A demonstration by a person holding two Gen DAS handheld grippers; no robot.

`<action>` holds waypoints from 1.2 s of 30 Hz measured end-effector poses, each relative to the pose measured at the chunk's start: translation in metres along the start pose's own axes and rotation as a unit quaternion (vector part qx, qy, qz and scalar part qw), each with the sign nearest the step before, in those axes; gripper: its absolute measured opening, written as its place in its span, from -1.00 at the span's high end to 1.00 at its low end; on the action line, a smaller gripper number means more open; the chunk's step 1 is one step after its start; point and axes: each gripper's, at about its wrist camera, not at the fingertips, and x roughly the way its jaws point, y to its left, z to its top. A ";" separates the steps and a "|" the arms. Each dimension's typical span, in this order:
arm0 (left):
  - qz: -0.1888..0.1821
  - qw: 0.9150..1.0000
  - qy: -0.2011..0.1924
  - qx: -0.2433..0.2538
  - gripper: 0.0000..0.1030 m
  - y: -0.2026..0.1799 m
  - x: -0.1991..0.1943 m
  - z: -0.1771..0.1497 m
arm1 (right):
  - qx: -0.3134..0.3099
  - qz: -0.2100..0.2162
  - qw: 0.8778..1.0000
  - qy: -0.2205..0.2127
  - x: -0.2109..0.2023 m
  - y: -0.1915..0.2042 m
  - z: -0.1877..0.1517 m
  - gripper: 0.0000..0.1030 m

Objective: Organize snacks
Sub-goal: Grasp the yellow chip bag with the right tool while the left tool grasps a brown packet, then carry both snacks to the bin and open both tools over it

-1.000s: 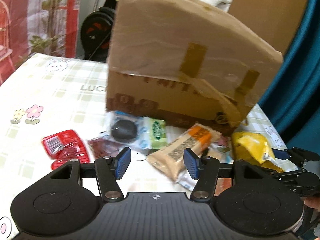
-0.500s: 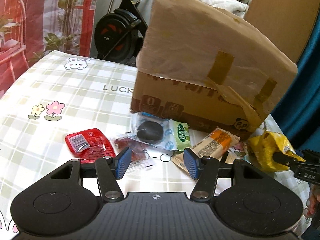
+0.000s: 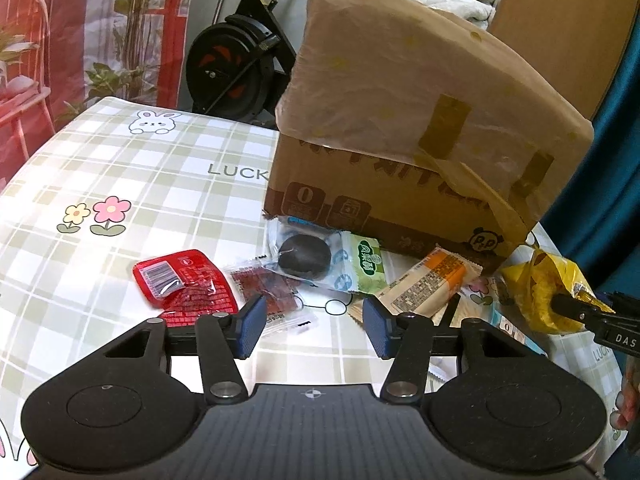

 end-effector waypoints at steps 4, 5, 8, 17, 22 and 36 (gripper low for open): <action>-0.008 1.000 0.007 0.008 0.01 -0.006 0.005 -0.001 | 0.007 -0.007 1.000 -0.003 -0.003 -0.005 -0.001 0.04; -0.009 1.000 0.008 0.011 0.01 -0.008 0.007 -0.001 | 0.010 -0.007 1.000 -0.004 -0.004 -0.006 -0.002 0.04; 0.000 1.000 0.006 0.018 0.02 -0.011 0.012 -0.002 | 0.018 -0.008 1.000 -0.005 -0.006 -0.011 -0.003 0.04; 0.067 0.997 0.020 0.013 0.15 0.007 0.046 0.003 | 0.027 -0.005 1.000 -0.006 -0.005 -0.011 -0.007 0.04; 0.084 0.996 0.028 0.012 -0.08 0.011 0.057 0.004 | 0.026 -0.003 1.000 -0.005 -0.006 -0.009 -0.009 0.04; 0.117 0.991 0.023 0.065 0.22 -0.016 0.047 -0.007 | 0.030 -0.005 1.000 -0.003 -0.007 -0.009 -0.012 0.04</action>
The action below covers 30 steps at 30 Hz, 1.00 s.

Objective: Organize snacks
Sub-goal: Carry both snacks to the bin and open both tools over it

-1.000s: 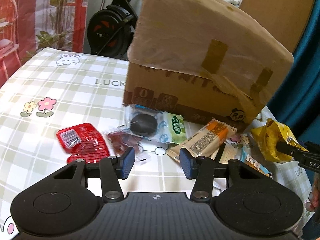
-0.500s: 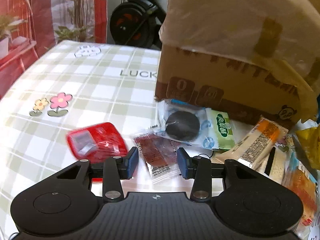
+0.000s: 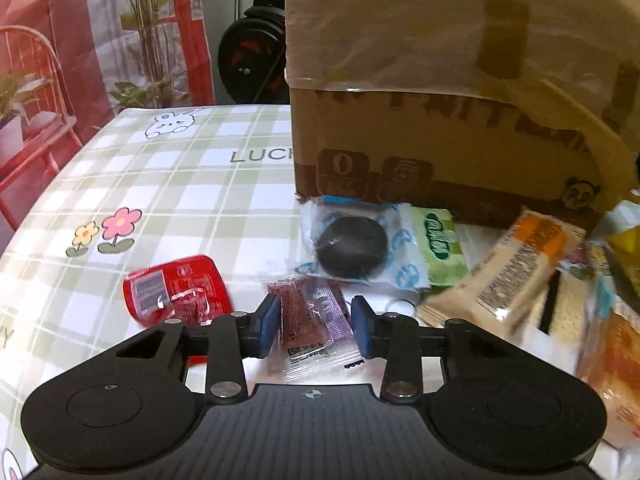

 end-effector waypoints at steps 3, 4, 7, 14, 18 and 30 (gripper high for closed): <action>-0.009 1.000 -0.004 -0.013 0.22 0.008 -0.008 -0.007 | -0.002 0.000 1.000 -0.003 -0.002 0.002 0.000 0.04; -0.012 1.000 -0.006 -0.017 0.22 0.010 -0.013 -0.008 | -0.002 0.000 1.000 -0.003 -0.003 0.002 0.000 0.04; -0.017 0.999 -0.020 -0.022 0.22 0.017 -0.026 -0.010 | -0.003 0.000 1.000 -0.004 -0.004 0.004 0.000 0.04; -0.026 0.996 -0.074 -0.038 0.22 0.031 -0.061 0.006 | 0.001 -0.001 1.000 -0.021 -0.014 0.007 0.006 0.04; -0.036 0.993 -0.110 -0.039 0.22 0.031 -0.079 0.022 | 0.003 -0.013 0.999 -0.030 -0.024 0.003 0.010 0.04; -0.072 0.972 -0.224 -0.007 0.22 0.010 -0.112 0.096 | 0.009 -0.050 0.988 -0.144 -0.078 -0.018 0.076 0.04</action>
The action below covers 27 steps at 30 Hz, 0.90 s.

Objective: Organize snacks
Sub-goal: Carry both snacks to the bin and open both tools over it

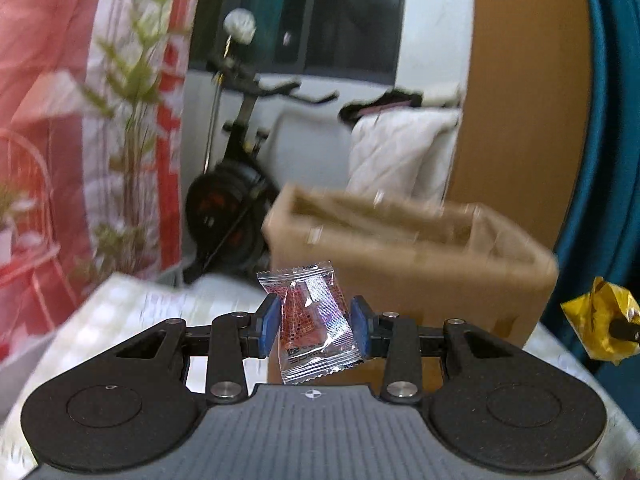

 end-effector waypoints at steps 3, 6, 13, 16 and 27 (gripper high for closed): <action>-0.009 1.000 -0.025 0.007 0.22 -0.007 0.009 0.024 | -0.010 0.016 0.999 -0.033 0.006 0.005 0.035 0.04; -0.015 0.999 -0.044 0.023 0.22 -0.019 0.021 0.047 | -0.016 0.043 0.997 -0.059 0.021 0.015 0.071 0.04; -0.021 0.999 -0.036 0.035 0.22 -0.038 0.069 0.078 | 0.014 0.104 0.992 -0.064 0.084 0.052 0.130 0.04; -0.020 0.999 -0.021 0.043 0.22 -0.041 0.089 0.079 | 0.041 0.112 0.992 -0.045 0.112 0.062 0.136 0.04; -0.021 0.998 0.037 0.041 0.13 -0.028 0.121 0.059 | 0.120 0.075 0.989 0.044 0.167 0.067 0.089 -0.15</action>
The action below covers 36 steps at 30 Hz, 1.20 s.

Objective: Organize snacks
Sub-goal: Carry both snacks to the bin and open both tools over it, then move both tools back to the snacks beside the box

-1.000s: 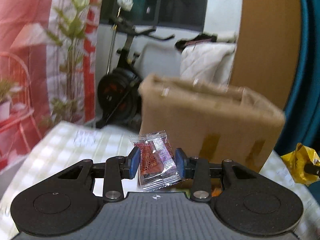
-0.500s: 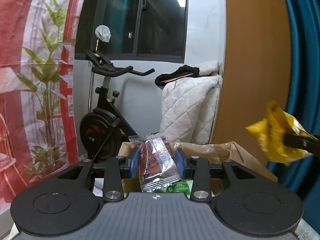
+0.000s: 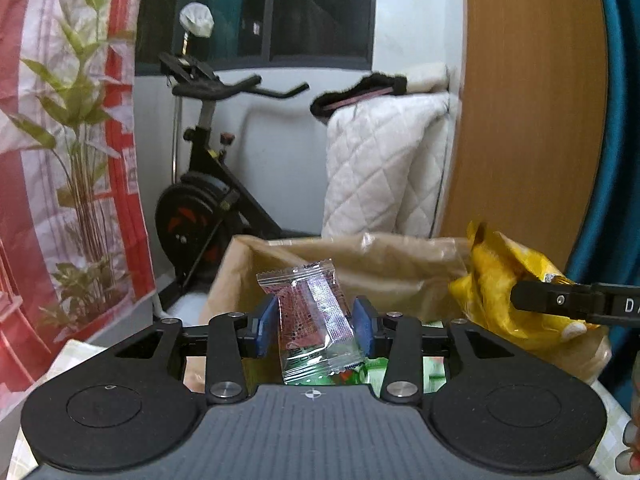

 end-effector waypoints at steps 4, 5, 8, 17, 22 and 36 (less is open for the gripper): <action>0.003 1.000 0.003 0.010 -0.02 0.000 -0.010 -0.004 | -0.014 -0.009 1.000 -0.011 -0.011 -0.001 -0.006 -0.31; 0.002 1.000 0.002 0.011 -0.02 0.000 -0.013 -0.004 | -0.018 -0.007 1.000 -0.014 -0.015 -0.002 -0.006 -0.31; -0.003 1.000 0.002 0.009 -0.02 0.002 -0.025 -0.006 | -0.031 0.003 0.999 -0.026 -0.034 -0.005 -0.007 -0.31; -0.021 1.000 0.008 -0.022 -0.02 0.018 -0.077 -0.035 | -0.085 0.009 0.996 -0.030 -0.090 -0.023 -0.029 -0.25; -0.019 0.997 0.022 -0.068 -0.01 0.038 -0.099 -0.063 | -0.064 0.028 0.997 0.014 -0.102 -0.047 -0.063 -0.23; -0.012 0.992 0.100 -0.079 0.00 0.036 -0.086 -0.127 | -0.088 0.030 0.977 0.193 -0.032 -0.016 -0.159 0.74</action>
